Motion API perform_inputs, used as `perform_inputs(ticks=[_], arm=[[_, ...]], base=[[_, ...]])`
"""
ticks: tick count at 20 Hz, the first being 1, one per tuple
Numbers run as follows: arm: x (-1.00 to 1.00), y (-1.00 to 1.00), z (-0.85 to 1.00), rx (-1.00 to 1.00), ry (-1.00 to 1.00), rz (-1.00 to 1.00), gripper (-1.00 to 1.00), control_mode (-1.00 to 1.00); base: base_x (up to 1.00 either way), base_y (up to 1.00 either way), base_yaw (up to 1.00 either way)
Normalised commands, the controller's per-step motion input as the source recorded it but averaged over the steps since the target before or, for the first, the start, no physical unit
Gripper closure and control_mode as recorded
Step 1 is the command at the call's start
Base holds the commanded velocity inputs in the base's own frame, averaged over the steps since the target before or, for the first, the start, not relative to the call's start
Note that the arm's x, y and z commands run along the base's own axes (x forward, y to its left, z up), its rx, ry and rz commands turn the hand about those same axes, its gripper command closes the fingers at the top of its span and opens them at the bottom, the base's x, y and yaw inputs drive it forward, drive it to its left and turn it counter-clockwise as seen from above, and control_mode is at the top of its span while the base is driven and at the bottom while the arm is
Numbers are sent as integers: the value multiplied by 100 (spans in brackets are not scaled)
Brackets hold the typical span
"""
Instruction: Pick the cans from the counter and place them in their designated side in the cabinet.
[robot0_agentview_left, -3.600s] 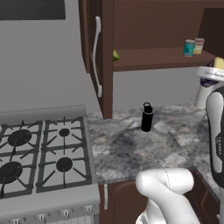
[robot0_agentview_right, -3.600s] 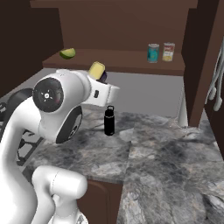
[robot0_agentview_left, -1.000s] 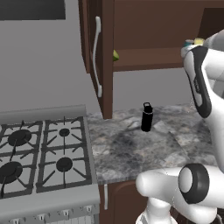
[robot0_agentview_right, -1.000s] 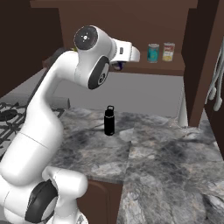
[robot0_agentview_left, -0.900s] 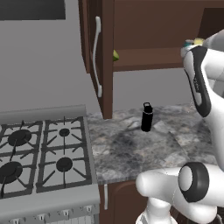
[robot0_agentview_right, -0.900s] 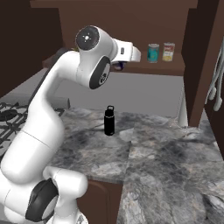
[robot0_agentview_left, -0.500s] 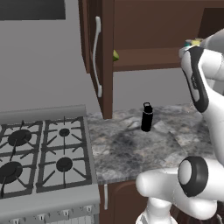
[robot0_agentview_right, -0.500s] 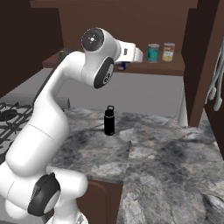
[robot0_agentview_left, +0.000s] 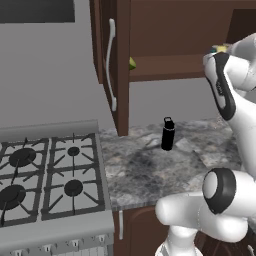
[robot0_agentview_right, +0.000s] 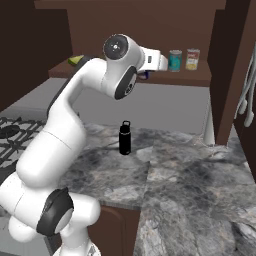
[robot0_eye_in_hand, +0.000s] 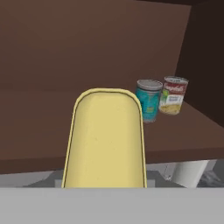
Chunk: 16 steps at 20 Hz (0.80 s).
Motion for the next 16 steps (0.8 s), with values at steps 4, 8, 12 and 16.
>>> perform_inputs(ticks=[4,8,12,16], arm=[[23,-17,-6,0,-2,6,100,-100],[23,-12,-7,0,-1,5,100,-100],[27,-8,-10,0,0,4,100,-100],[28,-6,-6,0,0,2,100,-100]], base=[[0,0,0],[0,0,0],[0,0,0],[0,0,0]])
